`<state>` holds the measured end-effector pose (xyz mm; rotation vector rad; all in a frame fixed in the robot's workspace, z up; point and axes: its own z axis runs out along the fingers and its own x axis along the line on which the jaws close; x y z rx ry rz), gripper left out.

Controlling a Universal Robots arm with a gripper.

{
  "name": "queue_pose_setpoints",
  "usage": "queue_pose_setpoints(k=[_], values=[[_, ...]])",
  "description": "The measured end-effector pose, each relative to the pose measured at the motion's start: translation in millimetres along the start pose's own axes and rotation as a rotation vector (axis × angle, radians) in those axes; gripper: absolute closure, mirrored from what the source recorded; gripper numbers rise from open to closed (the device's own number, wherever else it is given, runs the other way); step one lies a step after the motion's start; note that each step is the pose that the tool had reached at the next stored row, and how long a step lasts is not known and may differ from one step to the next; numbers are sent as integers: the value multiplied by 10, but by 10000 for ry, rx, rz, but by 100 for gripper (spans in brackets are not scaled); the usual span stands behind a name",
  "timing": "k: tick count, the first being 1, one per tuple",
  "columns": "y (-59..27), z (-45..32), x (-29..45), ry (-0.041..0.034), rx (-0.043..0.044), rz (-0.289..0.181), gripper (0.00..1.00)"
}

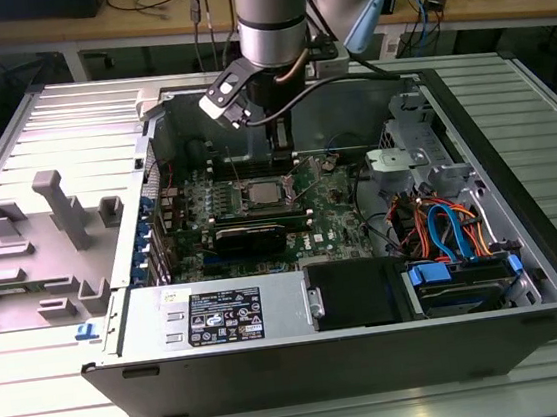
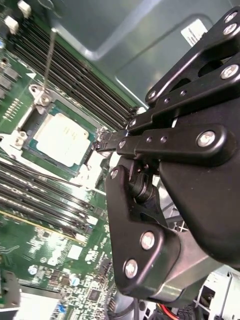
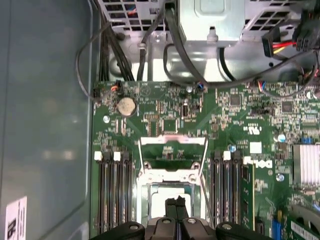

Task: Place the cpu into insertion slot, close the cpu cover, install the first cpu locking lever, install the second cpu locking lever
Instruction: 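Close the cpu cover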

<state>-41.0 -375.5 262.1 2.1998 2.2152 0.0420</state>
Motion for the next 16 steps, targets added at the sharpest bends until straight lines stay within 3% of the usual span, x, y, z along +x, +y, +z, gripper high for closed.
queue_pose_setpoints(k=[6, 16], values=[[129, 4, -1, -13, 1, 0, 89], [195, -34, -1, -47, 1, -2, 89]])
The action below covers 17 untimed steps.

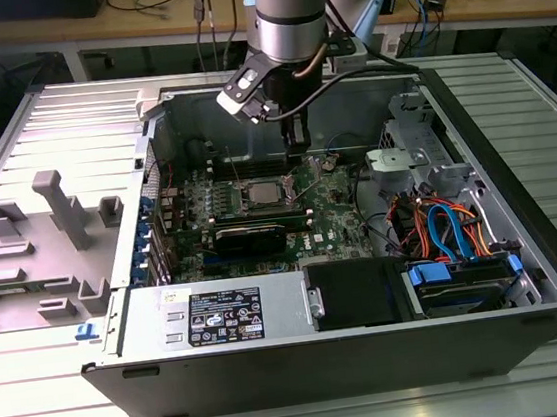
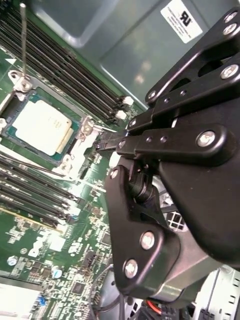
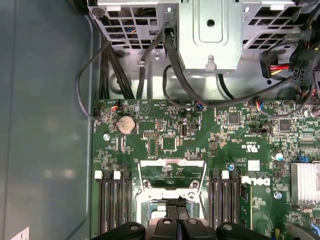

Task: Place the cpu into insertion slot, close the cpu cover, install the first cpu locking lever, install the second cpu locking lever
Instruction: 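Close the cpu cover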

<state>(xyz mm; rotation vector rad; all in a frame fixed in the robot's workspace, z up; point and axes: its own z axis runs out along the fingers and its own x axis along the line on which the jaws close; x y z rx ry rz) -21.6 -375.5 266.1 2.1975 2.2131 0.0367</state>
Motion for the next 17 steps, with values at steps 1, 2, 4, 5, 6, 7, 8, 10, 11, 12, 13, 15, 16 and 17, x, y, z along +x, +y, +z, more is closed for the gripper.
queue_pose_setpoints(k=[1, 2, 4, 5, 6, 7, 8, 10, 11, 12, 13, 15, 16, 17], values=[[21, 0, 0, -3, 0, 0, 89], [34, 1, 0, -5, 0, 0, 89], [63, 2, 0, -11, 1, 0, 89], [73, 2, -1, -12, 1, 0, 89], [77, 2, -1, -11, 0, -1, 89], [81, 3, 0, -11, 0, 0, 89], [84, 2, 0, -13, 1, 0, 89], [90, -12, 0, -12, 0, 1, 89], [93, -16, 0, -11, 0, 0, 89], [97, -16, 0, -9, -1, -1, 89], [106, -16, 0, -9, -1, -1, 89], [133, -16, -1, -13, 0, -1, 89], [146, -16, -1, -13, 0, -1, 89], [171, -15, -1, -13, 1, 0, 89]])
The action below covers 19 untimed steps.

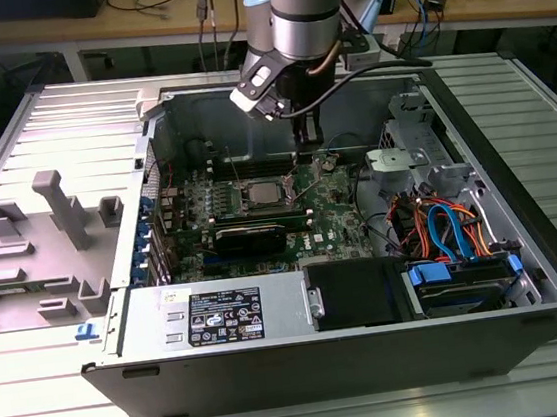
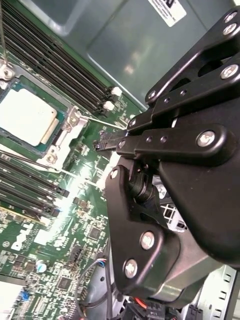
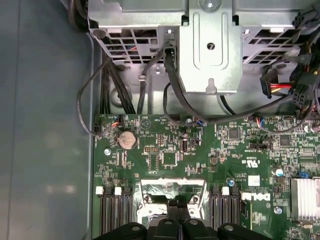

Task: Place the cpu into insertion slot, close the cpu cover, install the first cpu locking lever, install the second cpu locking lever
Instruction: 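Close the cpu cover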

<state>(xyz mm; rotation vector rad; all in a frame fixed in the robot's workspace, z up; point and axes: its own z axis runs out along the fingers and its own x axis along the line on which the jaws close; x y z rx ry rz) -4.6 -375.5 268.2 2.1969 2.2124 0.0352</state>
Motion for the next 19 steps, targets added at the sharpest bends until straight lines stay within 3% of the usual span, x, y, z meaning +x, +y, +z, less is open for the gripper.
queue_pose_setpoints(k=[19], values=[[341, 25, 2, 1, 6, -3, 89]])
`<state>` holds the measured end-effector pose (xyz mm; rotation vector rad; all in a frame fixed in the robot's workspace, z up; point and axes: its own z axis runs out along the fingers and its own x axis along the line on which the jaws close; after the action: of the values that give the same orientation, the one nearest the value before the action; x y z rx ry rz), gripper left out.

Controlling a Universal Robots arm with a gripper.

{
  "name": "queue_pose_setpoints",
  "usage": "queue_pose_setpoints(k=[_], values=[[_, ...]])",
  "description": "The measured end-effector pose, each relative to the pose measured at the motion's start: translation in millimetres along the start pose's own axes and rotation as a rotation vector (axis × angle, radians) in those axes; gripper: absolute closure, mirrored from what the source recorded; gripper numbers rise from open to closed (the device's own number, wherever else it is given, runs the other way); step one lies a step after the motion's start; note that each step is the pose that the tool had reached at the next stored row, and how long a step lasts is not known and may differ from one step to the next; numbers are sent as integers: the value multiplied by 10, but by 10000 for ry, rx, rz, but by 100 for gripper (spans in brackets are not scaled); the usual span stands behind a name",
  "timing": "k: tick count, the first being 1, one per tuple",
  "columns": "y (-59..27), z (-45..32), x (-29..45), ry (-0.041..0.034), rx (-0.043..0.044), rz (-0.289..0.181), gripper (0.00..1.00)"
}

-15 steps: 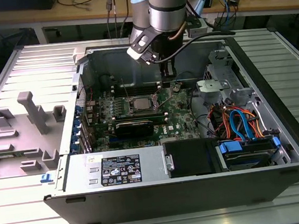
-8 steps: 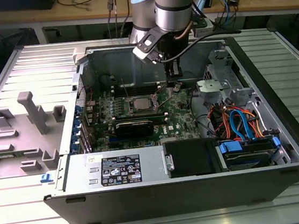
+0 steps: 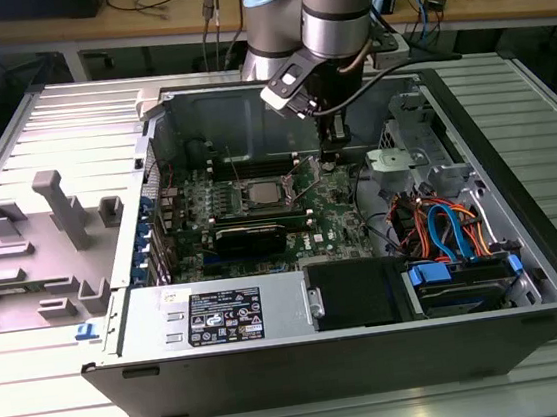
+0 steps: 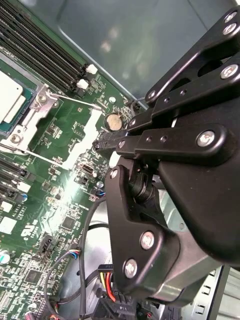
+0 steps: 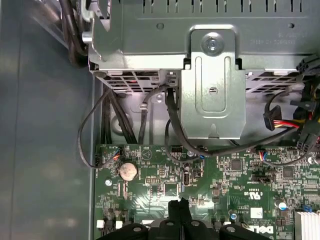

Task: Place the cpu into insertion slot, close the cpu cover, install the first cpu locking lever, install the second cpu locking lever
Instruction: 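Close the cpu cover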

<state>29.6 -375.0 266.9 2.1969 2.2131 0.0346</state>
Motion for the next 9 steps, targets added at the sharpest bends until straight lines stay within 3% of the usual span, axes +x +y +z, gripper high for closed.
queue_pose_setpoints(k=[9], values=[[72, 100, 0, -8, 111, 0, 89]])
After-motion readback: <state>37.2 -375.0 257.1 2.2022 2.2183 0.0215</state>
